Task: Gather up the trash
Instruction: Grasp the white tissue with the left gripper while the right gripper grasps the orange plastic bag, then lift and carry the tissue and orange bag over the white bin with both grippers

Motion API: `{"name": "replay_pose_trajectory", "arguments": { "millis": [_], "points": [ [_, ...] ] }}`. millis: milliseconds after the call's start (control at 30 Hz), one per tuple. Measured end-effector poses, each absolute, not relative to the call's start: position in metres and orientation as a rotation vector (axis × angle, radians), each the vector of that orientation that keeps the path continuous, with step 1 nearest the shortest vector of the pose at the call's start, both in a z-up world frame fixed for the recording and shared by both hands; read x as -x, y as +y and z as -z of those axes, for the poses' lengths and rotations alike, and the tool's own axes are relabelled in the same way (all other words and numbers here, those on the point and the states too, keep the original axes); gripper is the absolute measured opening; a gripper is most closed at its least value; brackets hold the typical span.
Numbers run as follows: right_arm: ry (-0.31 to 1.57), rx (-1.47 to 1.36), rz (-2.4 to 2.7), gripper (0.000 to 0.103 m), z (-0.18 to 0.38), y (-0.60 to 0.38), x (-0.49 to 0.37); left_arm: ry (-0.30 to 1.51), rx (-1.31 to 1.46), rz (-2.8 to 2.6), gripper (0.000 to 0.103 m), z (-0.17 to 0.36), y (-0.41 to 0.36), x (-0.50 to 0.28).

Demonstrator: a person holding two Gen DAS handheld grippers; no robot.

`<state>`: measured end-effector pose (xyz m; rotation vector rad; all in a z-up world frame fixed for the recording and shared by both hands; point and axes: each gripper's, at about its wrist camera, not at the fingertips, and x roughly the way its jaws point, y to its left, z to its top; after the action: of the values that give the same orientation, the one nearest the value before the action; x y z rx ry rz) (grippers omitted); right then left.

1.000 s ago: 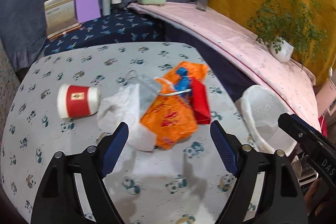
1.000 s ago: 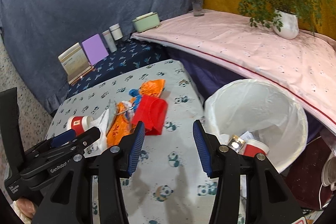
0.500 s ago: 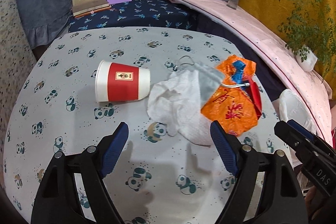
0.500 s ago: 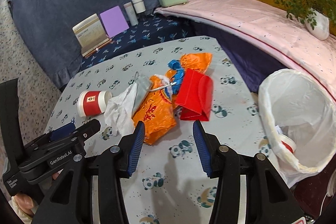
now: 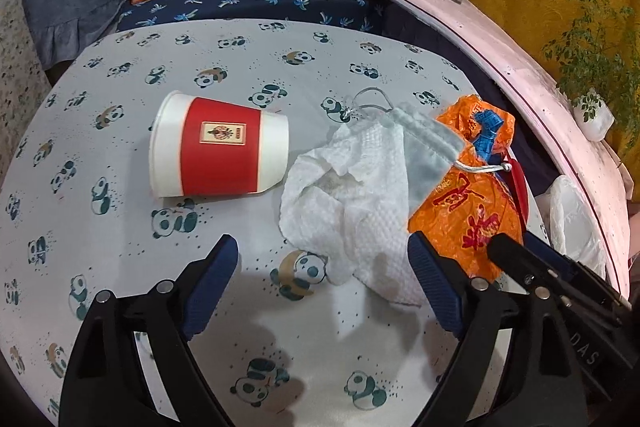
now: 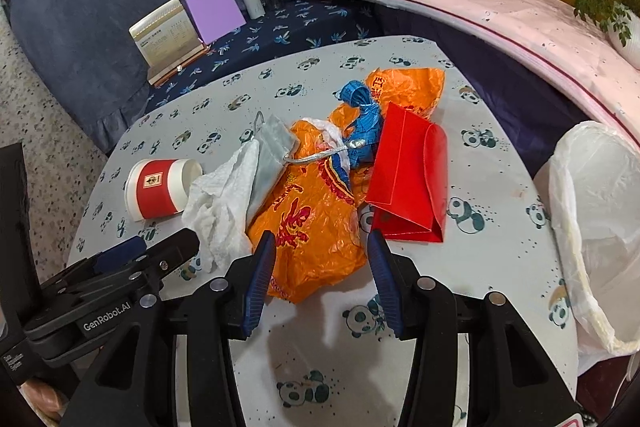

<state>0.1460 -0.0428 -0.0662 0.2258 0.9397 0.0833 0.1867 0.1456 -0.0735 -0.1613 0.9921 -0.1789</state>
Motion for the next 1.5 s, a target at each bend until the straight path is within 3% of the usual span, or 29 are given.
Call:
{"name": "replay_pose_trajectory", "arguments": {
  "millis": [267, 367, 500, 533, 800, 1500],
  "points": [
    [0.966, -0.229, -0.122, 0.038, 0.075, -0.038, -0.15, 1.034, 0.163, 0.196, 0.082, 0.089, 0.133, -0.206],
    [0.966, -0.221, -0.138, 0.032, 0.073, -0.036, -0.147, 1.063, 0.138, 0.234, 0.061, 0.096, 0.126, -0.207],
    [0.953, -0.221, -0.162, 0.027, 0.068, -0.033, -0.139, 1.067, 0.11, 0.269, 0.019, 0.094, 0.118, -0.201],
    [0.946, -0.217, -0.166, 0.026, 0.066, -0.033, -0.136, 1.071, 0.113, 0.273, 0.015, 0.094, 0.118, -0.199],
    [0.863, -0.222, -0.165, 0.023, 0.037, -0.04, -0.114, 1.01, 0.127, 0.288, 0.01, 0.063, 0.116, -0.171],
    [0.638, -0.288, -0.028, 0.023, -0.035, -0.121, -0.042, 0.832, 0.051, 0.412, 0.01, -0.025, 0.059, -0.115]
  ]
}}
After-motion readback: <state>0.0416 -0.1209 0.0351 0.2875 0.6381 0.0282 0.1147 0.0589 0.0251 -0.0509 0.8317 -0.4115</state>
